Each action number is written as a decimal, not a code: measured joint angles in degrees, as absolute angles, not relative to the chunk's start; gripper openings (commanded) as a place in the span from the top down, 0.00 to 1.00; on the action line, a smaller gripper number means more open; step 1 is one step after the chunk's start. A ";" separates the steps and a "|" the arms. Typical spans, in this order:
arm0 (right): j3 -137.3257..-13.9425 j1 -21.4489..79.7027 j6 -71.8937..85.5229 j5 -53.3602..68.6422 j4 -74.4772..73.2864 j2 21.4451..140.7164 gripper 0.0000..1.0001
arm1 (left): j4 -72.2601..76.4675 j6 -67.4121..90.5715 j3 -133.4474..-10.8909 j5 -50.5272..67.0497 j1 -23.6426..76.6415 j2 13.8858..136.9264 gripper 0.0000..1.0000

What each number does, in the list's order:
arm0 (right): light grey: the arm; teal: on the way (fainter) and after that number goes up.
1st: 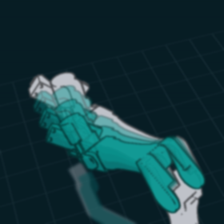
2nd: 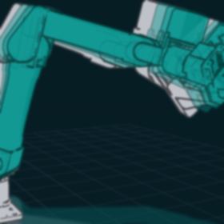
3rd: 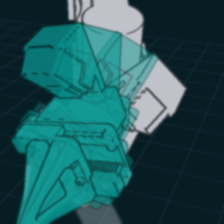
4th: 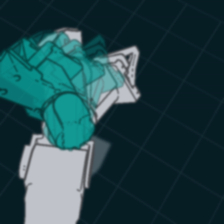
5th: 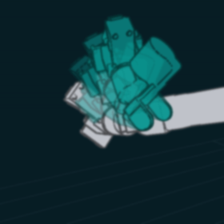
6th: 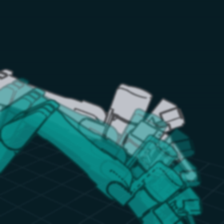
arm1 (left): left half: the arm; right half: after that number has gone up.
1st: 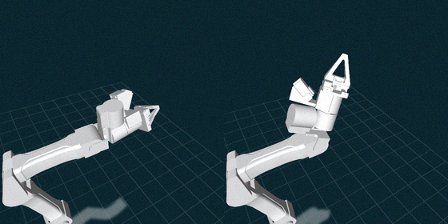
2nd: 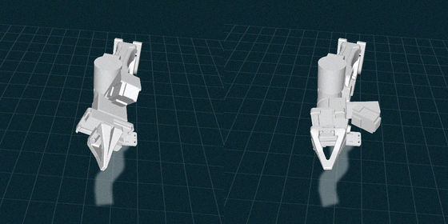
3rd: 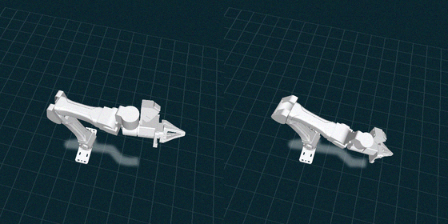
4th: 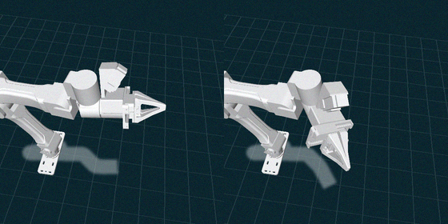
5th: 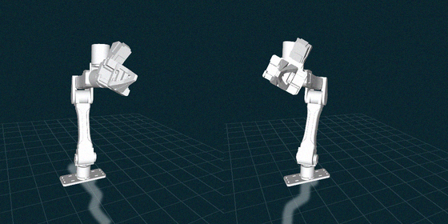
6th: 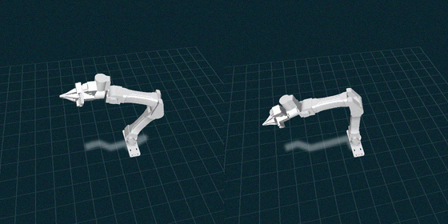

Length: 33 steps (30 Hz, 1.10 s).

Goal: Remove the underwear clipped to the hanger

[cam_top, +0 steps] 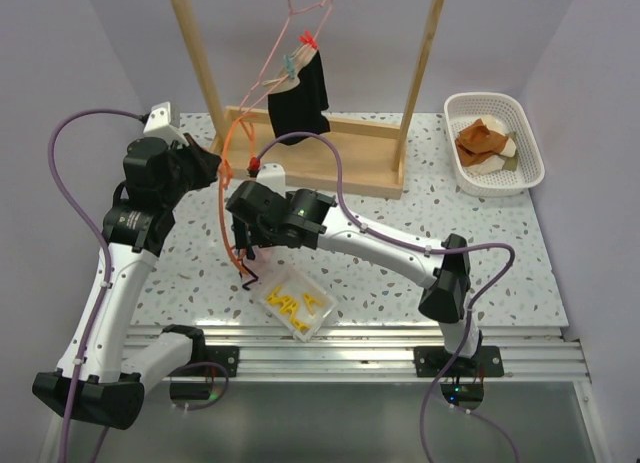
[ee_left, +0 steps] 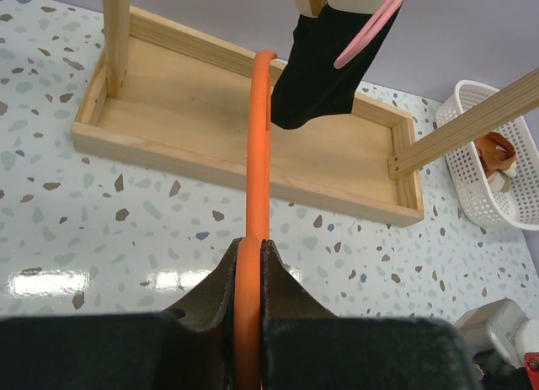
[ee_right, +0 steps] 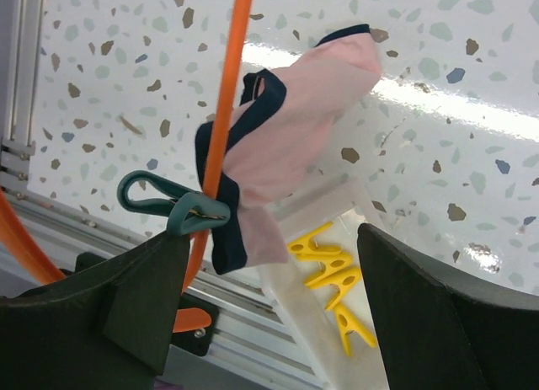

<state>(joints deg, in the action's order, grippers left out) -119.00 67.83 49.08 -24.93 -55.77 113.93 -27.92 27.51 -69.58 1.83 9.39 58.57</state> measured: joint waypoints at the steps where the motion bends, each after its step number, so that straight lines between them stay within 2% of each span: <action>1: -118.67 67.81 49.17 -25.28 -55.83 113.86 0.15 | -27.92 27.51 -69.58 1.65 9.39 58.57 1.00; 14: -107.39 64.88 50.72 -25.85 -55.00 105.54 0.15 | -28.16 27.44 -69.58 -0.84 9.39 58.26 1.00; 19: -102.91 62.74 50.17 -19.42 -50.61 101.14 0.14 | -28.14 27.42 -69.47 -0.80 9.39 58.26 1.00; 27: -110.76 62.33 50.13 -8.27 -45.95 103.94 0.09 | -28.25 27.24 -67.59 -0.62 9.39 58.24 1.00; 33: -116.18 62.74 50.09 -7.53 -46.39 108.73 0.09 | -28.34 27.27 -67.59 -0.64 9.39 58.22 1.00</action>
